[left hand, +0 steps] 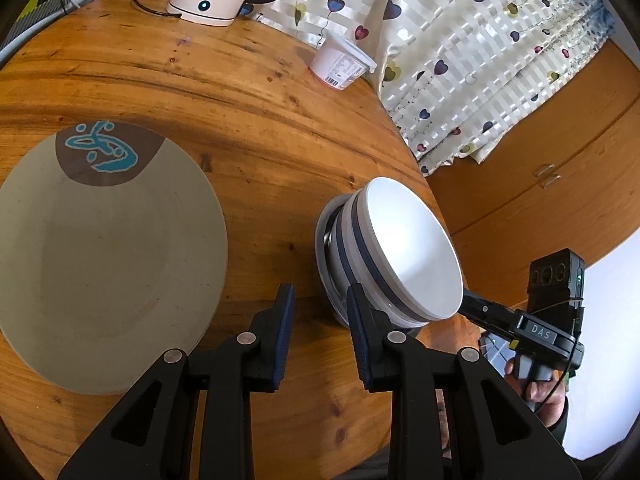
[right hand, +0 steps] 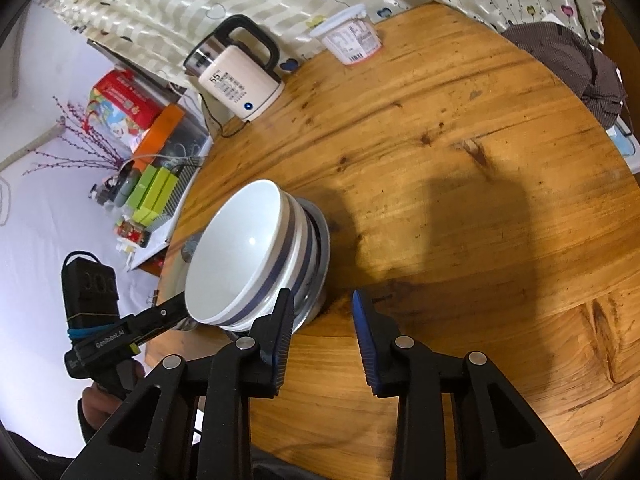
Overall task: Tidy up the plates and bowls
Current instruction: 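Lift the steel bowl stack with the right gripper and tilt it up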
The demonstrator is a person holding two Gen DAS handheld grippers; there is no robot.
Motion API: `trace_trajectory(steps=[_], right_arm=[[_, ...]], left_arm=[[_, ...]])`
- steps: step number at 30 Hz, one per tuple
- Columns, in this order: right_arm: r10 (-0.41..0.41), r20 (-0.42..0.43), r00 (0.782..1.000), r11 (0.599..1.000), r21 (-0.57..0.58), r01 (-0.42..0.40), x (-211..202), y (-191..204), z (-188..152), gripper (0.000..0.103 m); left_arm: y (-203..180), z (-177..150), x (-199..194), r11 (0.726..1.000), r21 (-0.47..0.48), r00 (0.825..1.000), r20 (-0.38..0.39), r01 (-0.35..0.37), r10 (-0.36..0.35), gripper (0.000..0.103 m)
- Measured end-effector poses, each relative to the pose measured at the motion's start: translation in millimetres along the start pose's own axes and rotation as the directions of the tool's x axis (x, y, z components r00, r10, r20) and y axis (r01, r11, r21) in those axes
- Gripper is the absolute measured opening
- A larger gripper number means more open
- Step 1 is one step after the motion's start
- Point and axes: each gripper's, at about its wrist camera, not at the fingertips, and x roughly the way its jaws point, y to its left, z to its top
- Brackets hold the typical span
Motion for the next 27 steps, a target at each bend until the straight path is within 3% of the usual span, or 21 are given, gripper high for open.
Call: trace_trajectory(steps=[8, 20, 27], right_arm=[[0.007, -0.022, 1.000, 1.000, -0.008, -0.007, 7.7, 1.6, 1.6, 0.018], [0.059, -0.047, 0.997, 0.998, 0.018, -0.058, 19.4, -2.8, 7.1, 0.009], [0.109, -0.057, 0.992, 0.993, 0.059, -0.105, 20.2, -10.0, 7.3, 0.009]], left_arm=[[1.5, 0.8, 8.4, 1.000, -0.006, 1.000, -0.028, -0.011, 0.010, 0.028], [3.9, 3.9, 17.7, 1.000, -0.020, 0.999, -0.053, -0.004, 0.003, 0.028], [4.6, 5.8, 18.9, 1.000, -0.017, 0.998, -0.060, 0.014, -0.015, 0.026]])
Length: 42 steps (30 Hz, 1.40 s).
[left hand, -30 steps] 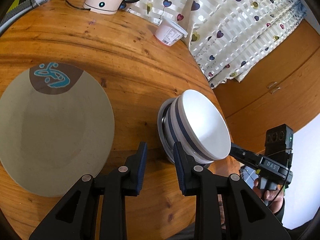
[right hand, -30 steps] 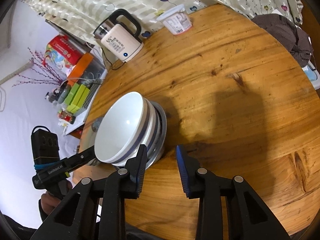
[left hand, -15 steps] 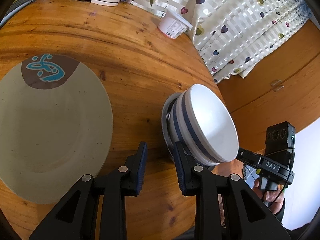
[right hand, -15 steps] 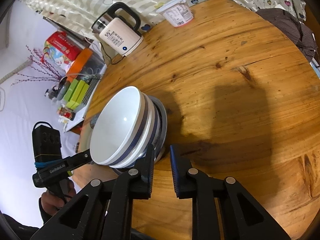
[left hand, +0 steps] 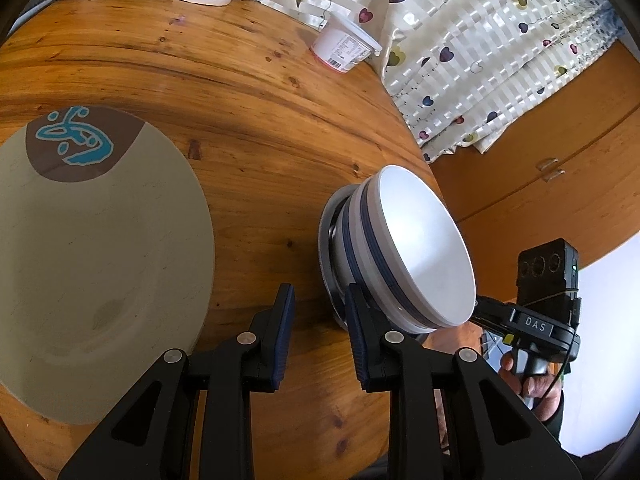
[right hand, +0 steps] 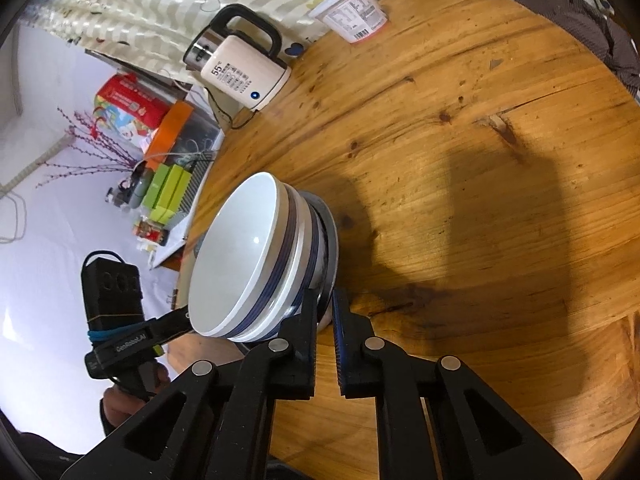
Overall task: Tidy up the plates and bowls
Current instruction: 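Lift the steel bowl stack with the right gripper and tilt it up, then carry the bowl stack with the right gripper over the beige plate stack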
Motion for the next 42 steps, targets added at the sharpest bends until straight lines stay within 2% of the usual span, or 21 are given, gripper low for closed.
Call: trace_trajectory(steps=[5, 15, 19, 42], right_arm=[[0.025, -0.007, 1.000, 0.999, 0.021, -0.025, -1.6, -4.7, 2.7, 0.009], [0.061, -0.002, 0.998, 0.997, 0.047, -0.061, -3.1, -9.4, 2.4, 0.009], [0.070, -0.001, 0.998, 0.996, 0.053, -0.069, -3.3, -10.5, 1.4, 0.009], [0.054, 0.001, 0.999, 0.998, 0.036, -0.054, -2.6, -9.8, 5.0, 0.008]], left_arm=[[5.7, 1.5, 3.1, 0.998, -0.029, 0.998, -0.022, 0.053, -0.054, 0.026], [12.0, -2.0, 1.7, 0.987, -0.057, 0.988, -0.015, 0.152, -0.153, 0.010], [15.6, -2.7, 1.5, 0.982, -0.074, 0.984, -0.008, 0.176, -0.177, 0.010], [6.3, -0.7, 0.1, 0.990, -0.034, 0.991, 0.004, 0.137, -0.137, 0.009]])
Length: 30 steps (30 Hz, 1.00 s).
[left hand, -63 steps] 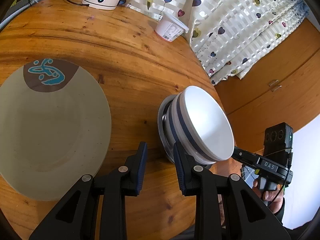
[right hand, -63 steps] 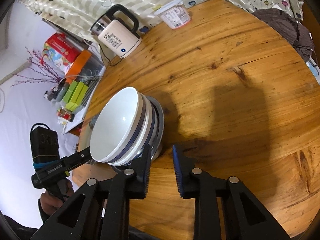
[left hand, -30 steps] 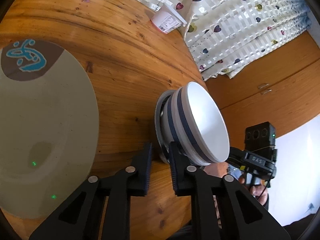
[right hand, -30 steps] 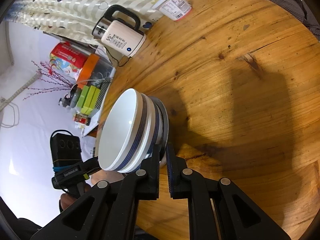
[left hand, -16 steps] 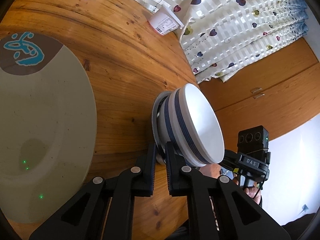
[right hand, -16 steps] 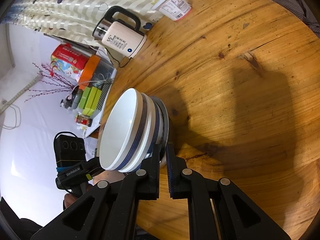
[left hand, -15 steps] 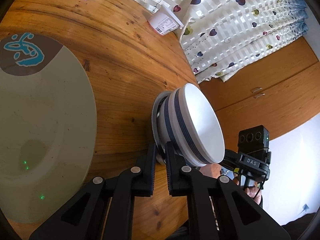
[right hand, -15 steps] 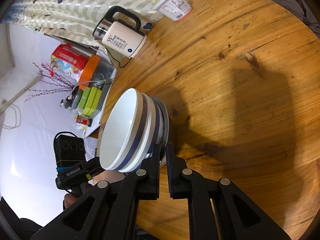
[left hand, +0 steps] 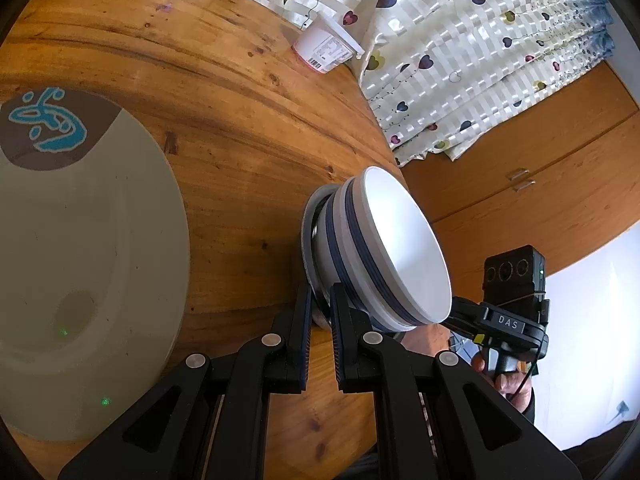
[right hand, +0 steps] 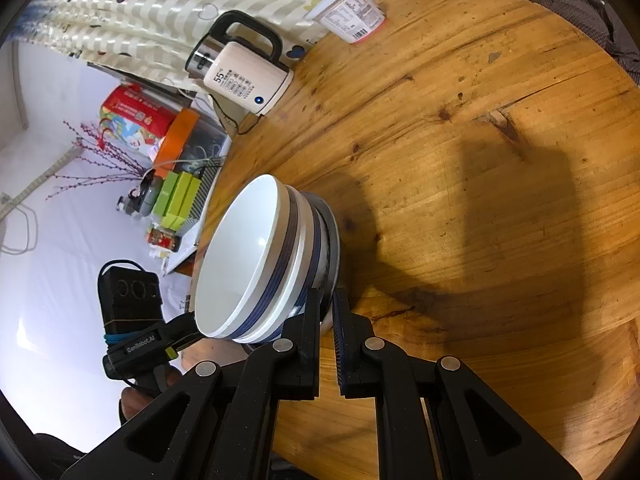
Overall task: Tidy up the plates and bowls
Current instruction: 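Carry the bowl stack with the right gripper over the beige plate stack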
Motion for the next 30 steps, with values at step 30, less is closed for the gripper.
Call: trace_trajectory(steps=[30], right_arm=[[0.019, -0.028, 0.999, 0.995, -0.094, -0.022, 26.1, 50.0, 21.6, 0.008]], left_arm=[[12.4, 3.5, -48.0, 0.999, -0.021, 0.994, 0.101, -0.028, 0.030, 0.009]])
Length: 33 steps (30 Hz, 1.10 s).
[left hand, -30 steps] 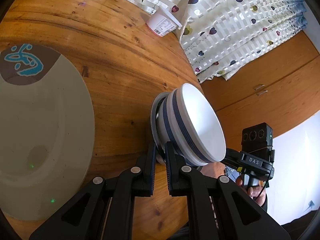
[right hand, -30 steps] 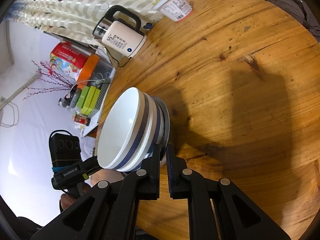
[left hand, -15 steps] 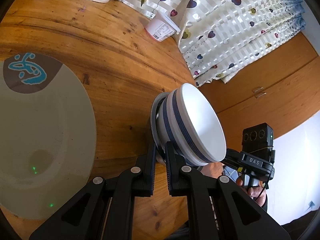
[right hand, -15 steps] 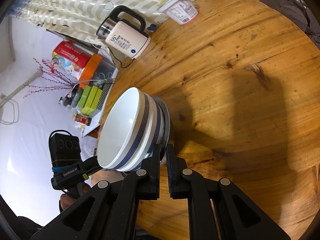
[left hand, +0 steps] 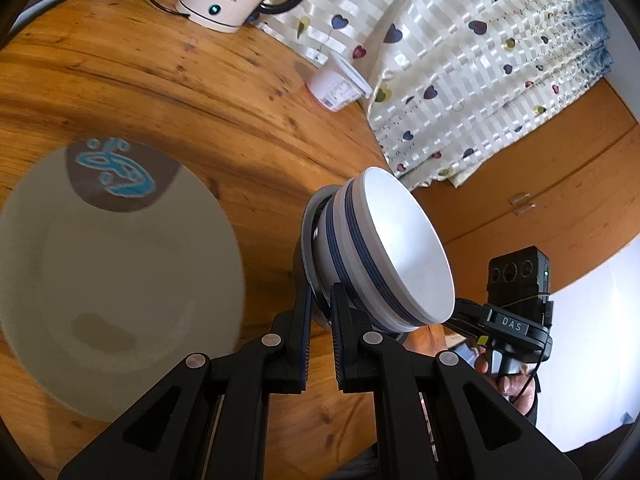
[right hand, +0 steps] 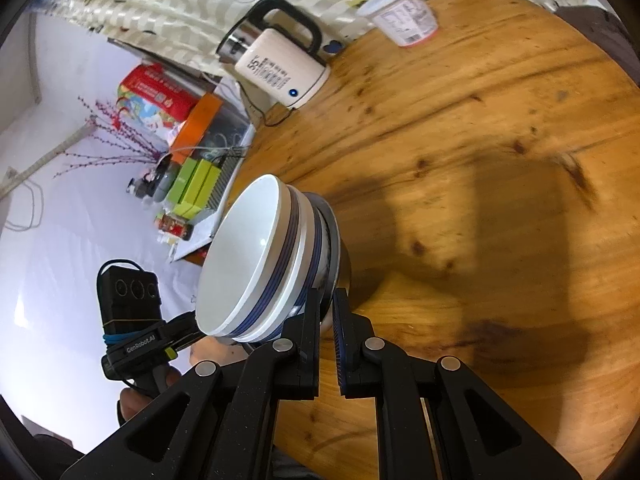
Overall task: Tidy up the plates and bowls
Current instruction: 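Carry the bowl stack with the right gripper over the beige plate stack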
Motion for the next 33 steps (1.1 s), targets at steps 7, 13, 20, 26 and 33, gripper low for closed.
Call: trace_trajectory(steps=[7, 13, 20, 26, 33], right_arm=[[0.024, -0.030, 0.999, 0.999, -0.038, -0.025, 20.3, 21.4, 6.6, 0.008], [0.043, -0.063, 0.997, 0.997, -0.064, -0.047, 40.6, 38.4, 10.1, 0.008], [0.059, -0.103, 0.993, 0.993, -0.091, -0.069, 66.1, 58.1, 13.2, 0.008], [0.072, -0.141, 0.987, 0.991, -0.102, -0.087, 89.6, 69.7, 13.1, 0.008], [0.075, -0.175, 0.982, 0.990, -0.109, -0.095, 111.6, 82.1, 13.6, 0.008]], left_arm=[[14.4, 2.3, -27.9, 0.999, -0.020, 0.998, 0.049, -0.030, 0.031, 0.009], [29.6, 2.5, -49.2, 0.997, -0.047, 0.994, 0.086, -0.057, 0.060, 0.009], [47.5, 0.8, -71.6, 0.993, -0.082, 0.988, 0.121, -0.082, 0.092, 0.009], [62.1, -1.8, -85.5, 0.987, -0.116, 0.983, 0.138, -0.109, 0.124, 0.009], [76.7, -5.9, -95.9, 0.981, -0.147, 0.978, 0.147, -0.130, 0.151, 0.009]])
